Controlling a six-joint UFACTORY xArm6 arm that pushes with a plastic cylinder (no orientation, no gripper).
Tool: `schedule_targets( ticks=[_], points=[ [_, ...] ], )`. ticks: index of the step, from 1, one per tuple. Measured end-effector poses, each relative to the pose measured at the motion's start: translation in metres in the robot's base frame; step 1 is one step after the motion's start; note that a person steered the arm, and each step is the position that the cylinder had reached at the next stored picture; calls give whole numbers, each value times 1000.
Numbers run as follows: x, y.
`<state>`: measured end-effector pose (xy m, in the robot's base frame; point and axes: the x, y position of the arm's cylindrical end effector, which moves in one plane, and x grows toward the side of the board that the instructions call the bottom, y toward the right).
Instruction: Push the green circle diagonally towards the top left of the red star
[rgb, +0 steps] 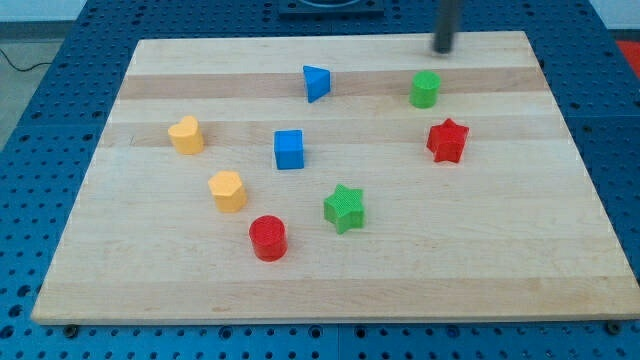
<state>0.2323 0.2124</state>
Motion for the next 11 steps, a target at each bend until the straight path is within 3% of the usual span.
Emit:
schedule_targets(
  ticks=[1, 2, 5, 6, 9, 10, 11],
  points=[
    [33, 50],
    [64, 37],
    [67, -130],
    [70, -147],
    [79, 33],
    [94, 5],
    [94, -62]
  ],
)
